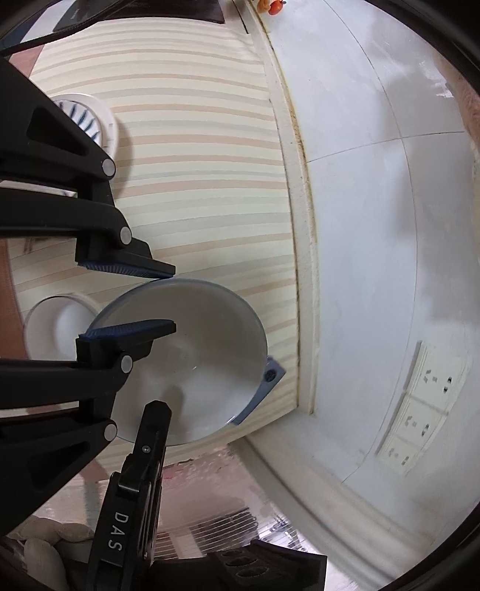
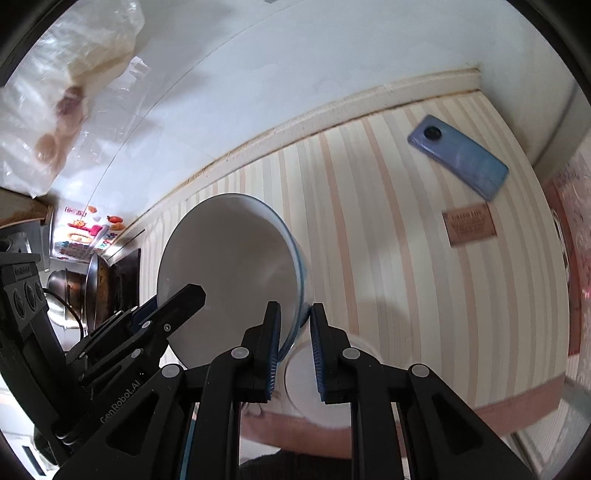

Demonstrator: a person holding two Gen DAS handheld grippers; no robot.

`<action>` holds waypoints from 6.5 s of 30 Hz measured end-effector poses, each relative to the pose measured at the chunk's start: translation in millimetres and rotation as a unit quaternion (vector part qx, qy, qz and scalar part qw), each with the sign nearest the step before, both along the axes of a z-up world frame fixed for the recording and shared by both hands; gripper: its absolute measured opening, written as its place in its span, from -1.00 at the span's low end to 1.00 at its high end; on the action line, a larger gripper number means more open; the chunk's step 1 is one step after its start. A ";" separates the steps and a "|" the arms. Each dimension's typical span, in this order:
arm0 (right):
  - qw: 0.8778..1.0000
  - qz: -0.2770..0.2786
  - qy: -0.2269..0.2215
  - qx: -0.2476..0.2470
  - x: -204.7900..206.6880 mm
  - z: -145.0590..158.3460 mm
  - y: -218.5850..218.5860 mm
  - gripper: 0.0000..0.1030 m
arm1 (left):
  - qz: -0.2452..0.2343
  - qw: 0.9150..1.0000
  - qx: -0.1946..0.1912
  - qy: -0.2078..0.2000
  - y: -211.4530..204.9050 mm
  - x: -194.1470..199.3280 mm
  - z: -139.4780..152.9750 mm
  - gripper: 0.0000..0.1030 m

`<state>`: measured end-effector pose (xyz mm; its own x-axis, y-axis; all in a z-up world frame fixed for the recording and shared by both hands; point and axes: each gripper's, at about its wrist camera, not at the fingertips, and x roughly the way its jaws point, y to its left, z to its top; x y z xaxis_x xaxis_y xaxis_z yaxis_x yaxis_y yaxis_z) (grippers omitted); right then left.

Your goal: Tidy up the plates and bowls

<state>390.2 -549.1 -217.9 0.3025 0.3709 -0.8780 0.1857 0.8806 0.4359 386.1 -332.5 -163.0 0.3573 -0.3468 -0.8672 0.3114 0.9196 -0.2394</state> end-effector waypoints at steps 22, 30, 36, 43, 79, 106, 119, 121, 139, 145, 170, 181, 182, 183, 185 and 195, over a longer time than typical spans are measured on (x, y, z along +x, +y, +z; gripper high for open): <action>0.997 -0.030 0.070 -0.008 -88.1 -89.3 -10.3 -0.65 | -0.060 0.996 0.025 0.066 -21.3 -69.1 -73.5 -0.60; 0.996 -0.026 0.079 -0.020 -87.1 -101.2 -9.4 -0.65 | -0.072 0.994 0.045 0.074 -27.8 -69.2 -91.6 -0.60; 0.996 -0.023 0.087 -0.021 -85.1 -106.7 -8.0 -0.65 | -0.076 0.992 0.052 0.081 -28.5 -68.3 -97.9 -0.60; 0.996 -0.021 0.085 -0.033 -83.1 -107.8 -0.4 -0.65 | -0.081 0.992 0.060 0.079 -29.5 -67.8 -100.9 -0.60; 0.989 -0.025 -0.042 -0.140 -172.3 31.2 36.3 0.69 | -0.107 0.993 0.029 -0.049 15.4 -124.9 25.2 0.55; 0.992 -0.071 -0.035 -0.095 -187.9 32.9 15.0 0.78 | -0.099 0.995 -0.026 -0.009 32.3 -112.9 31.1 0.91; 0.994 -0.085 0.064 0.010 -113.7 -107.5 -30.3 0.79 | -0.102 0.988 -0.007 0.112 -16.4 -27.3 -79.3 0.91; 0.993 -0.084 0.076 0.023 -104.7 -124.6 -33.7 0.79 | -0.105 0.987 -0.002 0.125 -23.4 -18.3 -93.4 0.91; 0.978 -0.079 0.113 0.154 -71.2 -215.9 -30.2 0.52 | -0.145 0.958 -0.008 0.247 -48.7 -2.5 -173.7 0.02; 0.977 -0.084 0.107 0.161 -66.8 -223.9 -24.9 0.05 | -0.137 0.960 -0.013 0.243 -46.9 -5.4 -170.3 -0.05; 0.976 -0.003 0.124 0.177 -24.3 -198.5 35.0 0.05 | -0.039 0.971 -0.024 0.236 19.0 -3.3 -136.7 -0.07; 0.977 0.037 0.125 0.167 -15.1 -168.8 116.2 0.05 | -0.014 0.973 -0.035 0.227 99.8 1.6 -113.6 -0.07; 0.977 0.039 0.126 0.170 -10.2 -168.6 128.7 0.05 | -0.012 0.974 -0.034 0.226 107.2 2.2 -112.3 -0.07; 0.976 0.042 0.127 0.172 -8.2 -168.4 140.5 0.05 | -0.010 0.974 -0.033 0.224 115.6 2.9 -111.3 -0.07; 0.976 0.046 0.128 0.173 -5.8 -169.1 155.6 0.05 | -0.006 0.974 -0.031 0.224 132.8 5.0 -111.1 -0.07; 0.972 0.072 0.145 0.172 -2.0 -183.0 208.0 0.05 | 0.011 0.973 -0.030 0.230 178.7 7.1 -127.5 -0.07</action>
<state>388.2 -341.1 -400.9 -0.0153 0.6777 -0.7351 0.2309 0.7178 0.6569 393.2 -153.9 -290.6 -0.0565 -0.3985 -0.9154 0.1397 0.9047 -0.4025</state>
